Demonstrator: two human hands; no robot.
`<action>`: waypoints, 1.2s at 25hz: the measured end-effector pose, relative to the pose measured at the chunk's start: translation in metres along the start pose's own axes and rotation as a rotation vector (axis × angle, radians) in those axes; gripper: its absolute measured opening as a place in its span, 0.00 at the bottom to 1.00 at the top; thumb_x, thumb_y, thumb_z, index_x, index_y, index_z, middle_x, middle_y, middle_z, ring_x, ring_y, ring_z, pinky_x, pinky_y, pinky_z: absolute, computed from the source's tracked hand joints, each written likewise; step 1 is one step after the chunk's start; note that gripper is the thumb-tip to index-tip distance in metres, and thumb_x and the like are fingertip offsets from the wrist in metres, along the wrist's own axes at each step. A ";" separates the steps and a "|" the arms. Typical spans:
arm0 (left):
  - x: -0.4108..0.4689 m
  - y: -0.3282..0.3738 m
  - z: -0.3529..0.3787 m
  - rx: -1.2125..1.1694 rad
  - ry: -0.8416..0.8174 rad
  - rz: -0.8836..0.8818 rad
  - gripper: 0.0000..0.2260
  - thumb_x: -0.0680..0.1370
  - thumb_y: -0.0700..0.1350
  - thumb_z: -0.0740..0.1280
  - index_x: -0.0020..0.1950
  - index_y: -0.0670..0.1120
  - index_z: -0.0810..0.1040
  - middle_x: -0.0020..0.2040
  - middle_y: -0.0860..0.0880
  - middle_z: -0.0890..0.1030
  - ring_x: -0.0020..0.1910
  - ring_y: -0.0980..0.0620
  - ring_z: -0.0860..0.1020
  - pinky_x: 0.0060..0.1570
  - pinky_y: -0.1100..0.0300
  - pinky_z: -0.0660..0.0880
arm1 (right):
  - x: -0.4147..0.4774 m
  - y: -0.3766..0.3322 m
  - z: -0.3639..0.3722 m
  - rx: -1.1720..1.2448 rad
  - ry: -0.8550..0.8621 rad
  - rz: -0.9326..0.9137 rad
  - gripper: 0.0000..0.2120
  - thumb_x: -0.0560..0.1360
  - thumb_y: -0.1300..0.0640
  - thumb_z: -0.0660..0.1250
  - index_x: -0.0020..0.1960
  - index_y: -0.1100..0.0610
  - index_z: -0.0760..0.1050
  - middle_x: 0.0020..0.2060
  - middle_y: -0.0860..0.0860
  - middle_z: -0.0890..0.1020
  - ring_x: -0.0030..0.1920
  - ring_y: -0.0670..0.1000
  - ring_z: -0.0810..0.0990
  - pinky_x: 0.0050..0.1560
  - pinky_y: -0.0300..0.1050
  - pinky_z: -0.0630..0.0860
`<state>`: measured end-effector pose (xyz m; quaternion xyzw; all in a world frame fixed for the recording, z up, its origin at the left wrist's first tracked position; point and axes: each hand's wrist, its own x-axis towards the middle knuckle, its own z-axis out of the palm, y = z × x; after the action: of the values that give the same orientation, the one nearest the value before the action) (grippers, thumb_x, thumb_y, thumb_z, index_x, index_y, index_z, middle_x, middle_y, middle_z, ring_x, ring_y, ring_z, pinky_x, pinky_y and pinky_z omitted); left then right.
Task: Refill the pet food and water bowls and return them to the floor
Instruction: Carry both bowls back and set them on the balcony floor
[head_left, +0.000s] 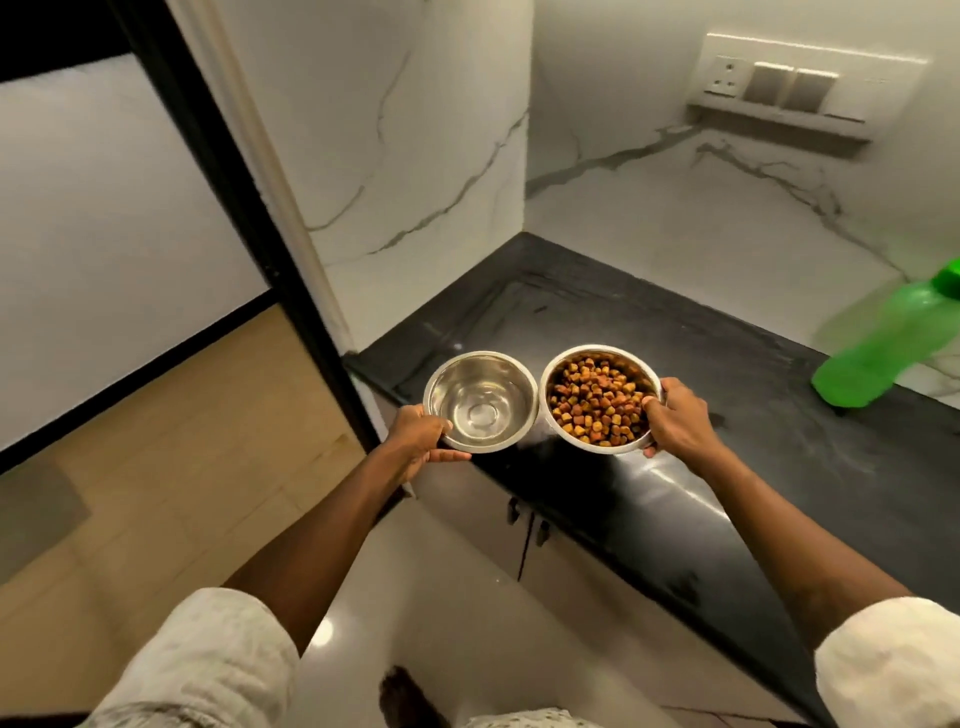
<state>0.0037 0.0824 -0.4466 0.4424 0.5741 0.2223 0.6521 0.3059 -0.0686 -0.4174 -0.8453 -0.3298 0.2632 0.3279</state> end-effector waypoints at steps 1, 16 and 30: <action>-0.001 -0.003 -0.018 -0.021 0.020 -0.003 0.10 0.79 0.27 0.63 0.55 0.38 0.77 0.56 0.35 0.80 0.50 0.37 0.85 0.32 0.50 0.85 | 0.001 -0.013 0.015 -0.007 -0.020 -0.022 0.13 0.80 0.65 0.56 0.63 0.62 0.71 0.47 0.60 0.81 0.33 0.60 0.86 0.27 0.53 0.84; 0.003 -0.062 -0.333 -0.255 0.355 -0.067 0.11 0.79 0.28 0.64 0.59 0.37 0.78 0.54 0.34 0.83 0.47 0.32 0.86 0.43 0.40 0.86 | -0.015 -0.191 0.314 -0.034 -0.357 -0.174 0.09 0.84 0.61 0.60 0.62 0.61 0.73 0.42 0.63 0.84 0.24 0.55 0.84 0.22 0.44 0.78; 0.090 -0.065 -0.553 -0.458 0.646 -0.157 0.16 0.75 0.25 0.67 0.61 0.35 0.80 0.47 0.36 0.84 0.33 0.45 0.87 0.38 0.47 0.86 | 0.041 -0.371 0.579 -0.034 -0.597 -0.302 0.13 0.83 0.58 0.62 0.67 0.59 0.72 0.55 0.62 0.80 0.35 0.60 0.86 0.27 0.50 0.83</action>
<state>-0.5122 0.2985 -0.5224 0.1476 0.7172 0.4215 0.5349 -0.1932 0.3927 -0.5311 -0.6780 -0.5370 0.4420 0.2379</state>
